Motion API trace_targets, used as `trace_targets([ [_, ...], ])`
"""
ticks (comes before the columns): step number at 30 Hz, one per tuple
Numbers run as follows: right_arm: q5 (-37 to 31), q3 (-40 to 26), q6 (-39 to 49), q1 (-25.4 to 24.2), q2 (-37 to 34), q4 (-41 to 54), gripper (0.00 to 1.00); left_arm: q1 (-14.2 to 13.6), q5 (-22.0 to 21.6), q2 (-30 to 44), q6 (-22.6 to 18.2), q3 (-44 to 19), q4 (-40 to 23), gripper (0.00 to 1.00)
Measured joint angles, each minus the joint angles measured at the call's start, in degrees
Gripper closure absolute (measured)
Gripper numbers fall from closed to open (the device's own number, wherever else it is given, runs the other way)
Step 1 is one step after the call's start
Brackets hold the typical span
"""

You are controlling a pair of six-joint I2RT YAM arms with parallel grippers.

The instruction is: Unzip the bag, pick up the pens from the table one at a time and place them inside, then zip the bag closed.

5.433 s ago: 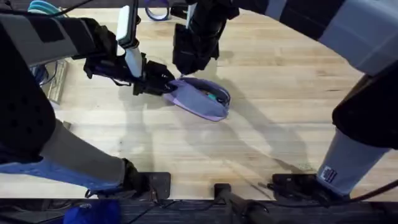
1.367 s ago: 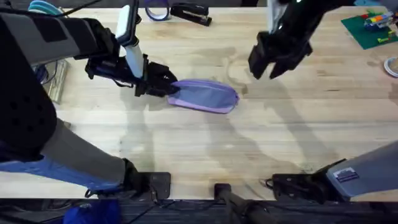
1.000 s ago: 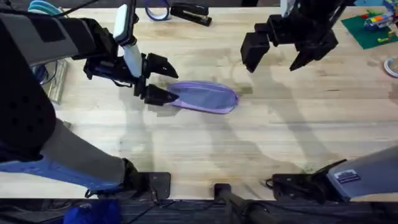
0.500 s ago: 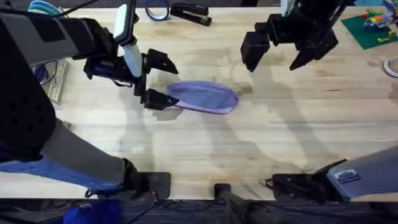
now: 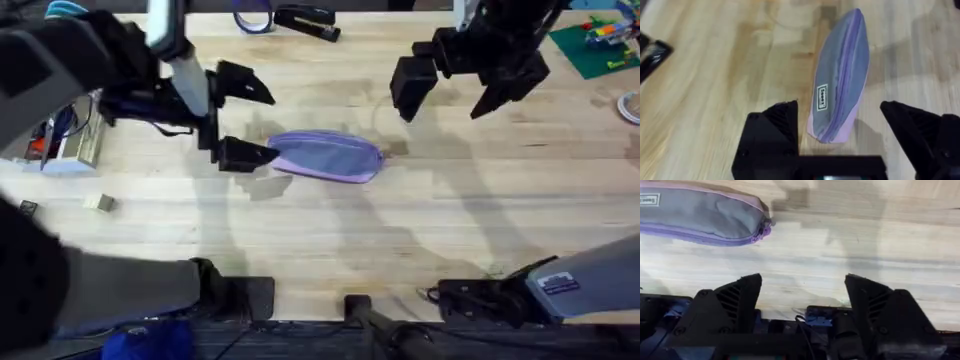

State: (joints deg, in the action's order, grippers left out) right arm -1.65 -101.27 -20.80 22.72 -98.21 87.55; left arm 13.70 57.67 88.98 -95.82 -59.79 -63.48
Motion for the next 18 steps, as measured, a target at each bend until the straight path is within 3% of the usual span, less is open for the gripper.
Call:
trace_targets([
  [11,0.0,0.0,3.34,0.0,0.04,1.79,0.005,5.54,-0.87,-12.66,18.66,0.0,0.0,0.007],
  [18,0.0,0.0,5.28,0.0,6.0,2.4,0.005,5.96,-5.98,-17.87,30.79,0.0,-0.07,0.007],
])
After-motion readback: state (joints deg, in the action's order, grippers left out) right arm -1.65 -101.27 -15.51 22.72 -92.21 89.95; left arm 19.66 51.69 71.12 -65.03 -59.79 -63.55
